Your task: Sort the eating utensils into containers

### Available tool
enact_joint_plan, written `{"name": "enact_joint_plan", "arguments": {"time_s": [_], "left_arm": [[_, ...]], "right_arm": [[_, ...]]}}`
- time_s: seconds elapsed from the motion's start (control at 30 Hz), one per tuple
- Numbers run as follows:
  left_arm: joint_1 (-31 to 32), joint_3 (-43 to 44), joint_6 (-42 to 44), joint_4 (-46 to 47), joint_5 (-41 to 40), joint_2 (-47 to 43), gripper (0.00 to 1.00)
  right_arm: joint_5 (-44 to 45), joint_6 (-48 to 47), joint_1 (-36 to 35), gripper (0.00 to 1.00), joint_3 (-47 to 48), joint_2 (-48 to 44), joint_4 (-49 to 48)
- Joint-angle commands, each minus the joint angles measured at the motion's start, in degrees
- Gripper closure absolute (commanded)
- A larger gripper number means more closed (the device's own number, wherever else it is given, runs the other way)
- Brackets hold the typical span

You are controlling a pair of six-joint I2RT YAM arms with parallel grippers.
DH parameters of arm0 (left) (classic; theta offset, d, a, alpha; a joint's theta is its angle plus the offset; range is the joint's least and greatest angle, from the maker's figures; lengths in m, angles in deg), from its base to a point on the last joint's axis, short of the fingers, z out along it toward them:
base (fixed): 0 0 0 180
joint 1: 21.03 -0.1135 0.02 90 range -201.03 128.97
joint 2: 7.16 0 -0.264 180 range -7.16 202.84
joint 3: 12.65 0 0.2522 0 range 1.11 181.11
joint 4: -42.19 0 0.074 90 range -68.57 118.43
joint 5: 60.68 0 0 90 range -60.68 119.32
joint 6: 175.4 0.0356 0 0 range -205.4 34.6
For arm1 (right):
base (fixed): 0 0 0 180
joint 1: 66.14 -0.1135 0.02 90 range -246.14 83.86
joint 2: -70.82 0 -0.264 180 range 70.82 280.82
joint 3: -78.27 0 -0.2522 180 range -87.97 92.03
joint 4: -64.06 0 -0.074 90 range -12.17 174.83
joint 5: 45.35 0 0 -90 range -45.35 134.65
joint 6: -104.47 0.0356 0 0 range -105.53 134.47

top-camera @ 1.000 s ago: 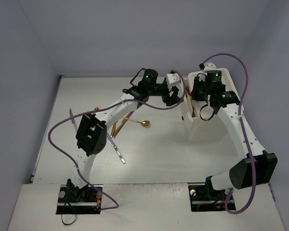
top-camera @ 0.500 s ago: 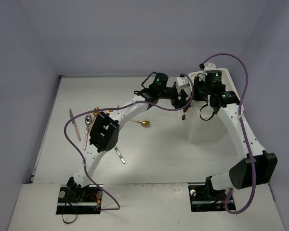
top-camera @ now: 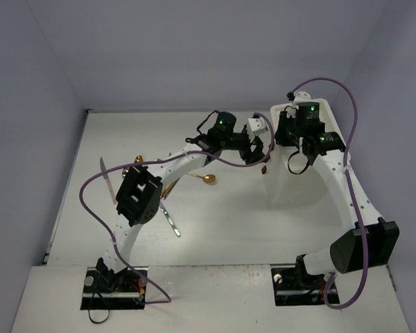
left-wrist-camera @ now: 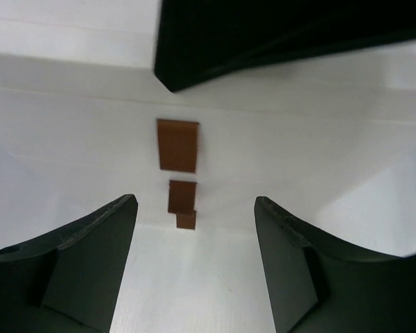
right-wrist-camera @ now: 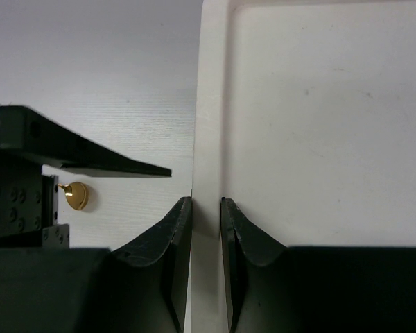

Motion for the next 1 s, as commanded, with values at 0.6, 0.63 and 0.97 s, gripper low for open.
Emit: {"name": "enact_joint_plan", "arguments": {"time_s": [0.6, 0.63, 0.97], "left_arm": [[-1.00, 7.05, 2.44, 6.17, 6.45, 7.15, 0.42], [-1.05, 7.36, 2.38, 6.17, 6.48, 7.45, 0.43], [-0.88, 10.40, 1.58, 6.17, 6.85, 8.89, 0.45]], "right_arm": [[-8.10, 1.72, -0.73, 1.00, 1.73, 0.35, -3.24], [-8.18, 1.73, -0.73, 1.00, 1.71, 0.37, -3.24], [-8.40, 1.96, -0.73, 1.00, 1.39, 0.77, -3.33]]}}
